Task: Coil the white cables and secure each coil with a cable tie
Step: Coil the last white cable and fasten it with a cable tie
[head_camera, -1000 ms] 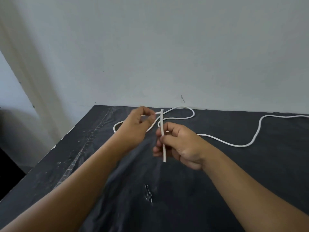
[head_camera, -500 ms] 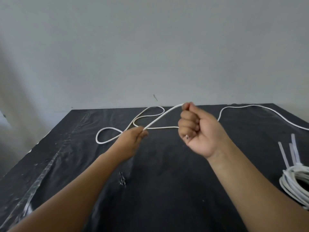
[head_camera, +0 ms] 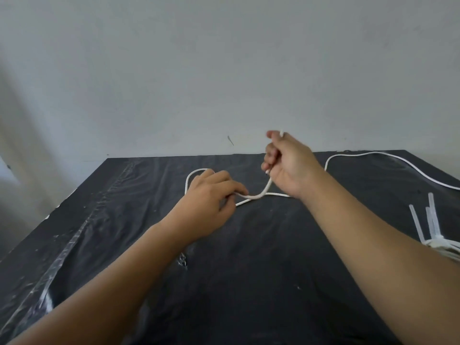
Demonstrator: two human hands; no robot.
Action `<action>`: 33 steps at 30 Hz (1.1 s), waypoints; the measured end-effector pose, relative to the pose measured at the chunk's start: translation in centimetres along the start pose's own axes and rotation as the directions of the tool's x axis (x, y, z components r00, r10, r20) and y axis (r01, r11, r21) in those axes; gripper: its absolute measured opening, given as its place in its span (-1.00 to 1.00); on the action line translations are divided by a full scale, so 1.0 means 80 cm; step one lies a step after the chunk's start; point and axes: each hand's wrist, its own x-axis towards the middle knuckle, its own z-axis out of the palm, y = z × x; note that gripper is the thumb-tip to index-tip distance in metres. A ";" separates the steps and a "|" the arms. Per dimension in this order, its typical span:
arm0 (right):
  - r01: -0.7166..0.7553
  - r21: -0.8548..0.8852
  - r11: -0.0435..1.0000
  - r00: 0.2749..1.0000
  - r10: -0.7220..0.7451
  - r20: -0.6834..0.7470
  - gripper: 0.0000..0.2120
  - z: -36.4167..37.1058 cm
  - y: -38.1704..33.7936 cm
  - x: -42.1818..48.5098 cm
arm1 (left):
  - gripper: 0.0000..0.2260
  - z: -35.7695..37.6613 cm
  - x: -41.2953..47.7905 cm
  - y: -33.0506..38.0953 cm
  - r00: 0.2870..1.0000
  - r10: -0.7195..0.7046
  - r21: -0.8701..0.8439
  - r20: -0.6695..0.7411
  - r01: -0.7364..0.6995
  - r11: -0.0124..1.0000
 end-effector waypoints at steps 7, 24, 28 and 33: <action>-0.033 -0.461 0.887 0.895 0.232 0.381 -0.74 0.010 0.028 -0.041 | -0.82 -0.041 0.024 0.010 0.999 0.049 -0.006 -0.013 -0.049 0.999; -0.430 -0.045 0.902 0.726 0.375 0.576 -0.59 0.012 0.017 -0.050 | -0.90 -0.042 0.036 -0.009 0.837 -0.370 -0.800 0.404 0.519 0.301; -0.358 -0.208 0.910 0.763 0.413 0.497 -0.63 0.007 0.015 -0.049 | -0.87 -0.038 0.039 -0.016 0.826 -0.436 -0.803 0.359 0.511 0.307; -0.363 -0.169 0.916 0.810 0.400 0.429 -0.68 0.005 0.018 -0.046 | -0.86 -0.041 0.047 -0.022 0.809 -0.496 -0.728 0.316 0.542 0.420</action>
